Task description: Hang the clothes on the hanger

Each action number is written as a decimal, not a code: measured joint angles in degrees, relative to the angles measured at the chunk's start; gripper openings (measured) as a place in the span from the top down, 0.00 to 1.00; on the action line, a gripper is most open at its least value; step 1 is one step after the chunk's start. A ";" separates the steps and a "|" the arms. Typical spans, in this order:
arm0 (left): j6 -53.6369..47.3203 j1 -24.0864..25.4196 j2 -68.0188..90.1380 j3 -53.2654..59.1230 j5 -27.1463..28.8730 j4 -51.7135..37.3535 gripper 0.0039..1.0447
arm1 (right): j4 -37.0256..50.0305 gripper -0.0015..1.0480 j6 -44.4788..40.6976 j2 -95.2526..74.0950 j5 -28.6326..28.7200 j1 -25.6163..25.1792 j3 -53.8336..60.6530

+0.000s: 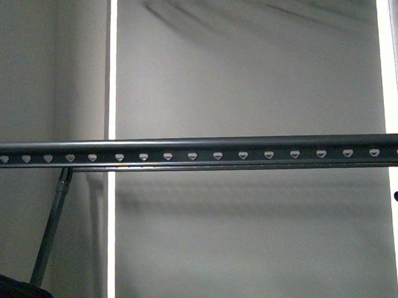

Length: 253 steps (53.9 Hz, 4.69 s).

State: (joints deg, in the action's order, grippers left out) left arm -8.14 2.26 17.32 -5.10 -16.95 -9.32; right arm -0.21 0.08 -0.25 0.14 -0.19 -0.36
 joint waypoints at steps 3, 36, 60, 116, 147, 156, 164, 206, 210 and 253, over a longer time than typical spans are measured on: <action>5.11 -0.42 9.20 -5.16 7.02 -7.56 0.06 | 0.00 0.07 0.00 0.00 -0.02 0.00 0.00; 50.14 -5.53 66.95 -46.03 38.84 -10.40 0.06 | 0.00 0.07 -0.02 0.00 -0.02 0.00 0.00; 50.21 -3.80 81.02 -62.51 42.86 -2.93 0.12 | 0.00 0.07 0.00 0.00 -0.02 0.00 0.00; -2.62 8.04 47.43 -36.92 -20.39 29.18 0.96 | 0.00 0.07 0.00 0.00 -0.02 0.00 0.00; -70.18 2.27 48.54 -42.80 -25.51 15.43 0.96 | 0.00 0.07 0.00 0.00 -0.02 0.00 0.00; -80.30 -3.30 53.37 -44.22 -27.93 2.56 0.96 | 0.00 0.07 0.00 0.00 -0.02 0.00 0.00; -93.00 -5.79 56.52 -44.57 -29.03 -0.68 0.96 | 0.00 0.07 0.00 0.00 -0.02 0.00 0.00; -106.62 -6.49 58.03 -44.57 -29.14 -2.49 0.96 | -11.56 0.07 -6.69 -16.90 52.70 -19.02 -12.72; -106.71 -6.36 58.03 -44.57 -28.96 -2.51 0.96 | -8.96 0.07 -15.23 -17.03 50.66 -17.05 -15.74; -106.92 -6.40 58.01 -44.57 -29.11 -2.58 0.96 | 18.32 0.49 -78.25 -53.48 31.91 6.05 -28.30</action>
State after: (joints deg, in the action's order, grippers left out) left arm -115.07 -4.14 75.33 -49.67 -46.06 -11.90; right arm 18.11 -78.17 -53.74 32.05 5.87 -28.67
